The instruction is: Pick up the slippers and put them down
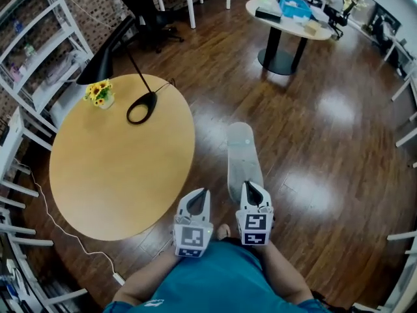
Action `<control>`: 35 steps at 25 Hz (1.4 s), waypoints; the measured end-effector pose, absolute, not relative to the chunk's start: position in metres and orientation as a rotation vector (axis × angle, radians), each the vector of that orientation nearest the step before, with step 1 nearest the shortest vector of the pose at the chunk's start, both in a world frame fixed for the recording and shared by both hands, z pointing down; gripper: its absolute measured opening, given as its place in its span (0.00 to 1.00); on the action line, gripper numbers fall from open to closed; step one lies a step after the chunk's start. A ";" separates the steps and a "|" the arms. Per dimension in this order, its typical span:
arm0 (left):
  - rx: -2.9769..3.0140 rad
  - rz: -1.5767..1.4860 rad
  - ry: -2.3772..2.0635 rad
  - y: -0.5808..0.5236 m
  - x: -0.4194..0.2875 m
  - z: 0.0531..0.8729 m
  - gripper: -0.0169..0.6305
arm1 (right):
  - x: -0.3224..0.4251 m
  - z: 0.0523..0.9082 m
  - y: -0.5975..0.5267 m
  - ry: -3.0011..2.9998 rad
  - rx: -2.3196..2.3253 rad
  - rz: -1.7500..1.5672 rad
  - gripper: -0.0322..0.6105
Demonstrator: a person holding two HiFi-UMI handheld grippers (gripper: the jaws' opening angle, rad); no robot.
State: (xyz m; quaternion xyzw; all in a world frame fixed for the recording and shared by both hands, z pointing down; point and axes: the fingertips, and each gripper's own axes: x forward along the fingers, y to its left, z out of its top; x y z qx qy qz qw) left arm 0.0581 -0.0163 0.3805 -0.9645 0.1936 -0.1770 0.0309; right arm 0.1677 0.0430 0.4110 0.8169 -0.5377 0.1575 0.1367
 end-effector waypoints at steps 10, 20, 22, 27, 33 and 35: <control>-3.020 -0.521 0.256 0.007 0.133 0.384 0.03 | 0.208 0.411 0.092 -1.337 2.507 0.502 0.10; -3.076 -0.507 0.063 0.007 0.154 0.384 0.03 | 0.219 0.400 0.113 -1.147 2.603 0.515 0.10; -3.070 -0.529 0.067 0.001 0.157 0.392 0.03 | 0.223 0.403 0.111 -1.139 2.612 0.527 0.10; -3.064 -0.504 0.147 -0.011 0.172 0.396 0.03 | 0.240 0.418 0.108 -1.174 2.593 0.553 0.10; -3.053 -0.510 0.238 -0.018 0.198 0.407 0.03 | 0.264 0.439 0.111 -1.239 2.526 0.589 0.10; -3.055 -0.515 0.249 -0.019 0.210 0.420 0.03 | 0.279 0.453 0.115 -1.230 2.512 0.596 0.10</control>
